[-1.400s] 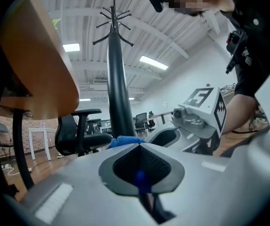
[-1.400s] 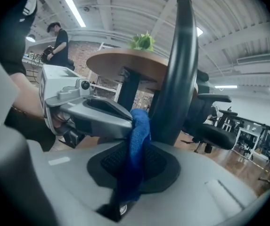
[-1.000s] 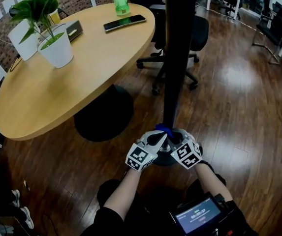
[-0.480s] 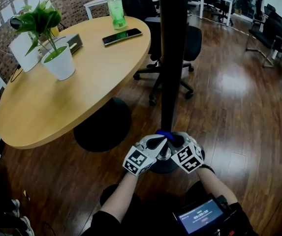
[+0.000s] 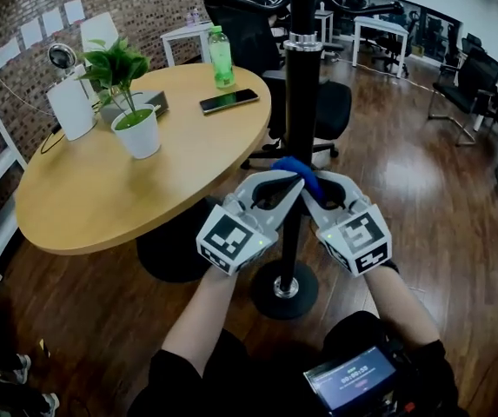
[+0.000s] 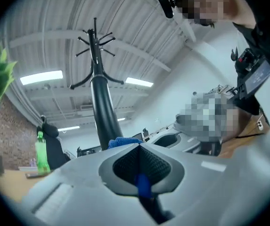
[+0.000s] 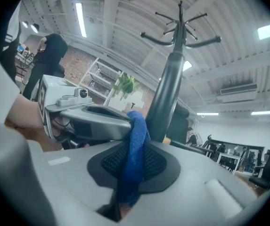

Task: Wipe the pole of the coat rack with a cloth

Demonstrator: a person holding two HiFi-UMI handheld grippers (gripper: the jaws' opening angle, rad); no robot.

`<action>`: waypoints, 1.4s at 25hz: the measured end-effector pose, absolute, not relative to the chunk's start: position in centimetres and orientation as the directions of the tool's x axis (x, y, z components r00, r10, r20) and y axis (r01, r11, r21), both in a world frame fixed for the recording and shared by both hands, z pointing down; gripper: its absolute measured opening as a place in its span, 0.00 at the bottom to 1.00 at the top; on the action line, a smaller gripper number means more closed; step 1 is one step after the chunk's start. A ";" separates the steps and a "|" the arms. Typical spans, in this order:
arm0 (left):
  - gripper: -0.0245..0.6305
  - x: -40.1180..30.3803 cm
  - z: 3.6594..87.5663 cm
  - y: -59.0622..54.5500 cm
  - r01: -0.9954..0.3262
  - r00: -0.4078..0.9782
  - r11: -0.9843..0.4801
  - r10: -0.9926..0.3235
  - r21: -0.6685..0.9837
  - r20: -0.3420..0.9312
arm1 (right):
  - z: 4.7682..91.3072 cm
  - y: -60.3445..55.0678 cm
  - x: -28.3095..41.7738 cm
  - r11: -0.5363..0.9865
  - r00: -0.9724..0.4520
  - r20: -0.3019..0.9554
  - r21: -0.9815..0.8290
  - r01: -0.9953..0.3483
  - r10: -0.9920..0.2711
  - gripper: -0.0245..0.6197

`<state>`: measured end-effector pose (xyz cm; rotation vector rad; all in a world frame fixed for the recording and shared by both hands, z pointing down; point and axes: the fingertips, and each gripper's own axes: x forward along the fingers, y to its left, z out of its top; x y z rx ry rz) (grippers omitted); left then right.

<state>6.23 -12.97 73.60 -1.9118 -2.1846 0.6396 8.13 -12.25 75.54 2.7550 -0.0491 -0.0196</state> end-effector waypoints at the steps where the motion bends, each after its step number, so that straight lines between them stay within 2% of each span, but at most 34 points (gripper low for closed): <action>1: 0.04 6.0 71.7 -12.9 0.893 -0.166 0.076 0.972 -0.443 -0.167 | 73.7 -12.1 8.0 -0.924 0.999 -0.040 0.382 -0.015 -0.033 0.12; 5: 0.04 5.2 65.9 -12.9 0.876 -0.179 0.043 0.953 -0.480 -0.243 | 68.2 -12.0 7.6 -0.916 0.994 -0.110 0.400 0.021 -0.026 0.12; 9: 0.04 5.1 64.9 -13.0 0.861 -0.179 0.034 0.954 -0.508 -0.239 | 67.0 -12.1 7.5 -0.909 0.994 -0.108 0.416 0.017 -0.031 0.12; 15: 0.04 5.8 70.1 -12.9 0.876 -0.181 0.051 0.957 -0.480 -0.227 | 72.5 -12.3 8.4 -0.914 0.998 -0.038 0.406 -0.025 -0.044 0.12; 19: 0.04 6.2 77.1 -13.2 0.909 -0.205 0.089 0.946 -0.407 -0.251 | 80.0 -12.8 8.7 -0.912 0.996 0.081 0.404 -0.071 -0.041 0.12; 22: 0.04 6.4 84.5 -13.1 0.936 -0.191 0.123 0.964 -0.328 -0.184 | 87.4 -12.6 8.7 -0.922 0.982 0.188 0.376 -0.092 -0.021 0.12; 30: 0.04 6.9 102.1 -12.5 0.968 -0.101 0.134 0.982 -0.211 0.161 | 104.6 -12.2 8.7 -0.941 0.882 0.470 0.313 -0.132 0.033 0.12; 35: 0.04 6.9 108.0 -12.3 0.984 -0.099 0.131 0.964 -0.117 0.247 | 110.4 -12.1 8.6 -0.943 0.816 0.576 0.294 -0.158 0.042 0.12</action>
